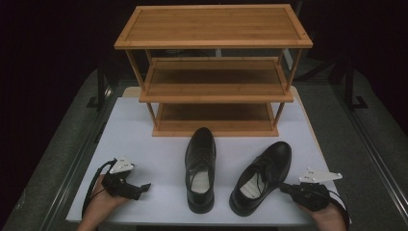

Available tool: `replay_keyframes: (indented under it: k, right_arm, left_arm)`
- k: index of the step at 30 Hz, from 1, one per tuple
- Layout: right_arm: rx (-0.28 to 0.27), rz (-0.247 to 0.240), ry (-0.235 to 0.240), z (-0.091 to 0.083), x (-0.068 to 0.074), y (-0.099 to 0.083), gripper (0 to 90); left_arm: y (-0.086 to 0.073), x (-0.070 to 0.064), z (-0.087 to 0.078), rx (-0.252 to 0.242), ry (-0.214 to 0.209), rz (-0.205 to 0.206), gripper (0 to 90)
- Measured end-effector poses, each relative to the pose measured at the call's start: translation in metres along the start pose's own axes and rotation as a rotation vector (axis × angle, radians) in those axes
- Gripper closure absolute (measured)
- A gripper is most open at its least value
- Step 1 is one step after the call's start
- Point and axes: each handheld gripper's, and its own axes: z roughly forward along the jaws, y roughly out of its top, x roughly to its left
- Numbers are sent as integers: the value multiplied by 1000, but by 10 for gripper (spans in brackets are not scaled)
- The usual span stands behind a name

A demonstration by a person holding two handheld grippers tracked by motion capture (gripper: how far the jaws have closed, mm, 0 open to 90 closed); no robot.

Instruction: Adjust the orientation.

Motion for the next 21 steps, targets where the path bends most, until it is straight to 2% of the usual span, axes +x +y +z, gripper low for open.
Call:
replay_keyframes:
  k: [11, 21]
  right_arm:
    - [13, -30, 6, 13, 1, 13, 899]
    - [29, -63, 35, 29, 4, 29, 900]
  left_arm:
    - [0, 0, 0, 0, 0, 0, 0]
    - [0, 0, 0, -1, 0, 0, 0]
